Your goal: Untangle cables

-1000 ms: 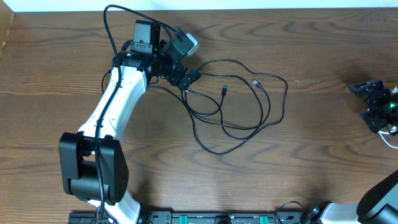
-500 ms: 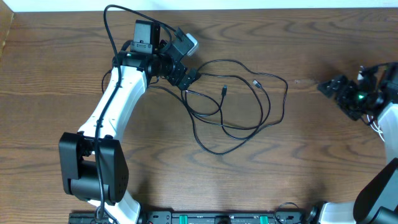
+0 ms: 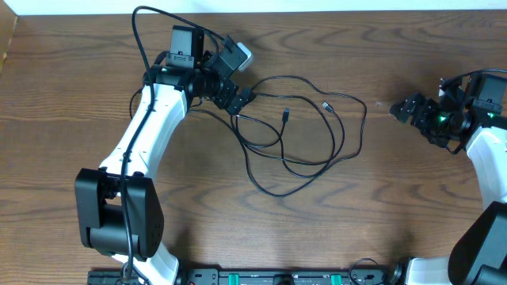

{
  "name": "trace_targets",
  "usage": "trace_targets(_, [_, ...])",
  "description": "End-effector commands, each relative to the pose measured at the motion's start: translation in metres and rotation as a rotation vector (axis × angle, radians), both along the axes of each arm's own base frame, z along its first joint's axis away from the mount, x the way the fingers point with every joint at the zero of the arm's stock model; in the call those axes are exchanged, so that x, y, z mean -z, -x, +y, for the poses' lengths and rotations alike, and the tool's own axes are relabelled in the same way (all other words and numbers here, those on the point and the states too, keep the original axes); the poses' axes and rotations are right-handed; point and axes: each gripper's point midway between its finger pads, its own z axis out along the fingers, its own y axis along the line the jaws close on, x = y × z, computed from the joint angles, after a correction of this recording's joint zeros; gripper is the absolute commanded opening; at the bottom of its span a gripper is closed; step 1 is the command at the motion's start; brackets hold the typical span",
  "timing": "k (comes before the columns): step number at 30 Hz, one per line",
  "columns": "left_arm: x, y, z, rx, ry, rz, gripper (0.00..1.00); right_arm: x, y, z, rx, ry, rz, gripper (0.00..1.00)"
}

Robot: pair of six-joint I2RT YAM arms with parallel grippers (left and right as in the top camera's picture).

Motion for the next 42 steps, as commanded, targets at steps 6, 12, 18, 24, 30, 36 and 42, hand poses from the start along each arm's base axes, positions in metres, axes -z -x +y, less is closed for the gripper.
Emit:
trace_targets(6, [0.0014, 0.0027, -0.0021, 0.013, 0.007, 0.007, 0.98, -0.0026, -0.0066, -0.0001, 0.004, 0.004, -0.02, 0.95])
trace_targets(12, [0.0014, 0.0027, -0.0021, 0.013, 0.007, 0.007, 0.98, -0.0034, -0.0072, 0.0009, 0.003, -0.003, -0.024, 0.97])
trace_targets(18, [0.0014, 0.0026, -0.002, 0.013, 0.007, 0.007, 0.98, -0.0034, -0.0072, 0.0009, 0.003, -0.003, -0.024, 0.97])
trace_targets(24, [0.0014, 0.0027, -0.0021, 0.013, 0.007, 0.007, 0.98, -0.0047, -0.0096, 0.0007, 0.002, 0.001, -0.035, 0.96])
trace_targets(30, [0.0014, 0.0026, -0.002, 0.013, 0.007, 0.006, 0.98, -0.0054, -0.0109, 0.0002, 0.002, 0.003, -0.042, 0.99])
trace_targets(36, [0.0014, 0.0026, -0.002, 0.013, 0.007, 0.006, 0.98, -0.0037, -0.0078, 0.0013, 0.002, -0.002, -0.027, 0.99])
trace_targets(42, [-0.0009, -0.0007, -0.0026, 0.021, 0.005, -0.018, 0.98, -0.003, -0.0065, 0.0018, 0.001, -0.005, -0.02, 0.99])
